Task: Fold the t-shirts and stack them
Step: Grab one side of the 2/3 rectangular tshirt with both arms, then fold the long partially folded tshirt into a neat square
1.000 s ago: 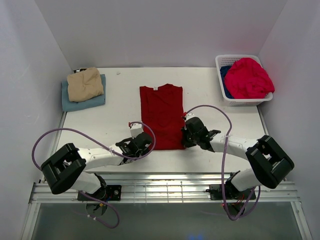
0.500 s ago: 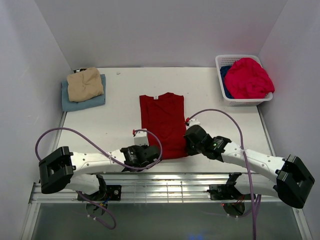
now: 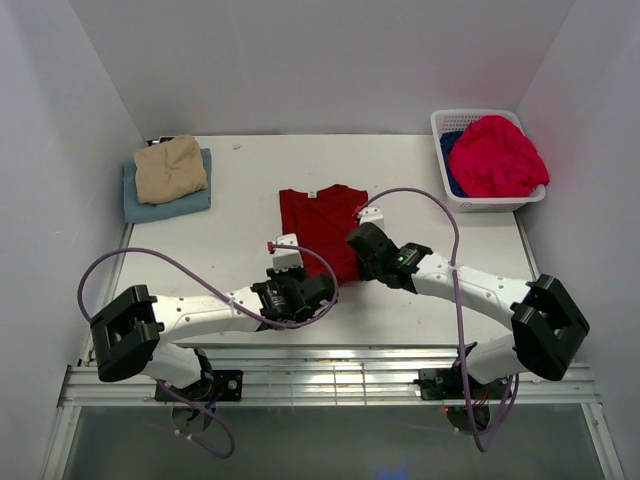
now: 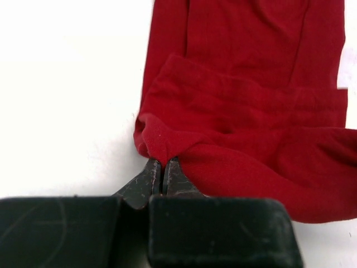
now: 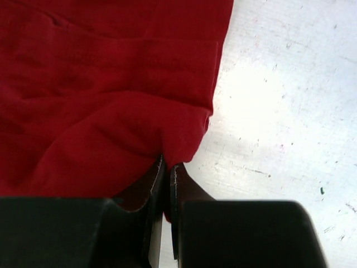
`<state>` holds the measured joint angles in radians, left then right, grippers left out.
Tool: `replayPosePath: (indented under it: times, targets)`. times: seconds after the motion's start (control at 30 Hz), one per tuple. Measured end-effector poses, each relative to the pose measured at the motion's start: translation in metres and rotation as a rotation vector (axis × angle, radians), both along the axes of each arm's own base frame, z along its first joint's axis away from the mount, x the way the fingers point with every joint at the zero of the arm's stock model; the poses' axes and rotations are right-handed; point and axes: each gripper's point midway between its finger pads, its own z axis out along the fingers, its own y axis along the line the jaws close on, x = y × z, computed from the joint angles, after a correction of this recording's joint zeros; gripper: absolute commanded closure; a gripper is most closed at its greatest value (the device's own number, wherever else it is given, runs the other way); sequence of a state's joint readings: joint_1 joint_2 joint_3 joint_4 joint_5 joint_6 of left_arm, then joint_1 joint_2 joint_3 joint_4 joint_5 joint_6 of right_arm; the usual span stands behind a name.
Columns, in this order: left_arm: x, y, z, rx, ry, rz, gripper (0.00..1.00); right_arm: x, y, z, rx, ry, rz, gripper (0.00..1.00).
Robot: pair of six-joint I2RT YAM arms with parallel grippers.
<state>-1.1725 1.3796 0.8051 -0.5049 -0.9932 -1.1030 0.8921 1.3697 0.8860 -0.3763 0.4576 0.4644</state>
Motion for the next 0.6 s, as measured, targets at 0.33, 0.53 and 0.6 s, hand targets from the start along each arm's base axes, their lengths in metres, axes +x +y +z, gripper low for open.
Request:
replayPosePath:
  times: [0.33, 0.53, 0.6]
  targets:
    - [0.052, -0.002, 0.033, 0.012, -0.166, 0.0, 1.0, 0.06, 0.017, 0.03, -0.027, -0.089, -0.026, 0.92]
    - [0.086, 0.006, 0.052, -0.002, -0.22, 0.016, 1.0, 0.097, 0.021, 0.045, -0.03, -0.132, -0.044, 0.92]
    - [0.098, 0.006, 0.052, 0.0, -0.226, 0.021, 1.0, 0.107, 0.02, 0.044, -0.038, -0.136, -0.048, 0.92]
